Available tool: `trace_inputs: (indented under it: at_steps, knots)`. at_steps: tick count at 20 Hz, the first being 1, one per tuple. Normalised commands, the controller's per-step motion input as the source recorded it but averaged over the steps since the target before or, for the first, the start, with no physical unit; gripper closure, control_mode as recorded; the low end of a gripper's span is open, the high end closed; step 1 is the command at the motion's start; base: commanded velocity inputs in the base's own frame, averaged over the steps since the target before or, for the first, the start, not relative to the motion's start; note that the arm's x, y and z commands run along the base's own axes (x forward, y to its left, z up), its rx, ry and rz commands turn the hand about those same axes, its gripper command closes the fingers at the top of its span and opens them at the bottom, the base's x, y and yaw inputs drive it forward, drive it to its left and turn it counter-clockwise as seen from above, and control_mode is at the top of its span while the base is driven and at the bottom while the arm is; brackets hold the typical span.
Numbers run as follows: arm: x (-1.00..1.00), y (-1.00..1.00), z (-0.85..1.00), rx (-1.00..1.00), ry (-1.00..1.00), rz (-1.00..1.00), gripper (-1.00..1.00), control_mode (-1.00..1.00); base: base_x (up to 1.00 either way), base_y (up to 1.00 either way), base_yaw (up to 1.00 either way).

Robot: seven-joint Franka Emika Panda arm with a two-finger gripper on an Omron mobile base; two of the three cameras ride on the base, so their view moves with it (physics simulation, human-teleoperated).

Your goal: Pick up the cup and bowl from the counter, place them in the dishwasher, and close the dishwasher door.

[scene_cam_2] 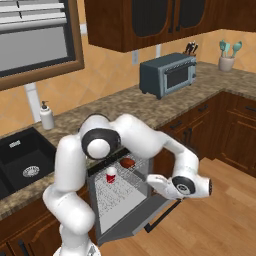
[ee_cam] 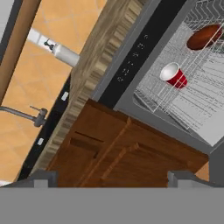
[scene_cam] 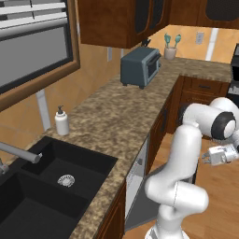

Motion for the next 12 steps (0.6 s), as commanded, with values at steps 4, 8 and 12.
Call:
trace_inputs:
  at_steps: [4,8,12]
  knots:
    - [-0.73,-0.94,-0.48,0.23,0.17,0.0,-1.0,-1.0,0.0,0.0,0.0]
    - [-0.04,-0.16,-0.96,0.24,0.11,0.0,-1.0,-1.0,0.0,0.0,0.0]
    - [0.01,-0.44,-1.0,0.37,0.0,0.0,-1.0,-1.0,0.0,0.0,0.0]
